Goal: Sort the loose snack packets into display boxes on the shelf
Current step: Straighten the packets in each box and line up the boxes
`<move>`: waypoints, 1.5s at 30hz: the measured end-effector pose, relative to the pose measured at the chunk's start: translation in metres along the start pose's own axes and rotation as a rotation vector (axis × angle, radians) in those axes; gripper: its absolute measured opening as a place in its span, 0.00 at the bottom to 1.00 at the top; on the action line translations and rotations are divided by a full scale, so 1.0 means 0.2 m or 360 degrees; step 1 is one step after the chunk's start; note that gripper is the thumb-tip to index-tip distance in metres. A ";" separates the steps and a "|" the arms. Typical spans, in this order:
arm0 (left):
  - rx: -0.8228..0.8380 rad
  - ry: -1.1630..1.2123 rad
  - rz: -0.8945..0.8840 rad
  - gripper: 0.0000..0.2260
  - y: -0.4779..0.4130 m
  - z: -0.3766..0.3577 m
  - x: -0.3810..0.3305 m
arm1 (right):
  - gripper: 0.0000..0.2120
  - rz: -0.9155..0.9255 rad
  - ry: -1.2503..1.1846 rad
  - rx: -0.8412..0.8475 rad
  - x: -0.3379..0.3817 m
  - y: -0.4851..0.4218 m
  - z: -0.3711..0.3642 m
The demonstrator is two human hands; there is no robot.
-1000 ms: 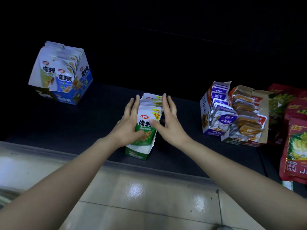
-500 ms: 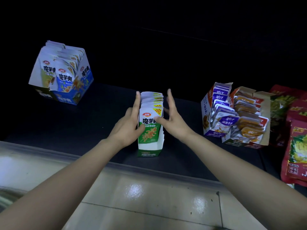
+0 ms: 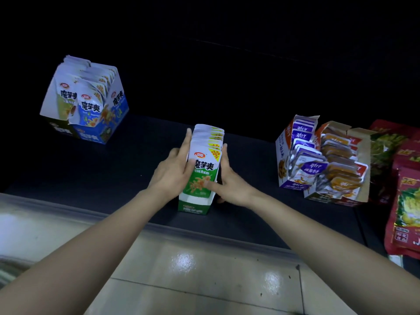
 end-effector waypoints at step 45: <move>-0.0663 0.0535 0.0091 0.14 -0.12 0.28 0.28 | 0.12 0.0336 -0.0292 -0.0110 0.46 -0.31 0.07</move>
Point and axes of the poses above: each hand's wrist, its own y-axis away from the middle knuckle, its own z-axis out of the back of the hand, x = y × z, the point moved 7 cm from there along -y, towards the middle knuckle, and after that the axes turned 2 degrees about x, right-handed, at the moved point
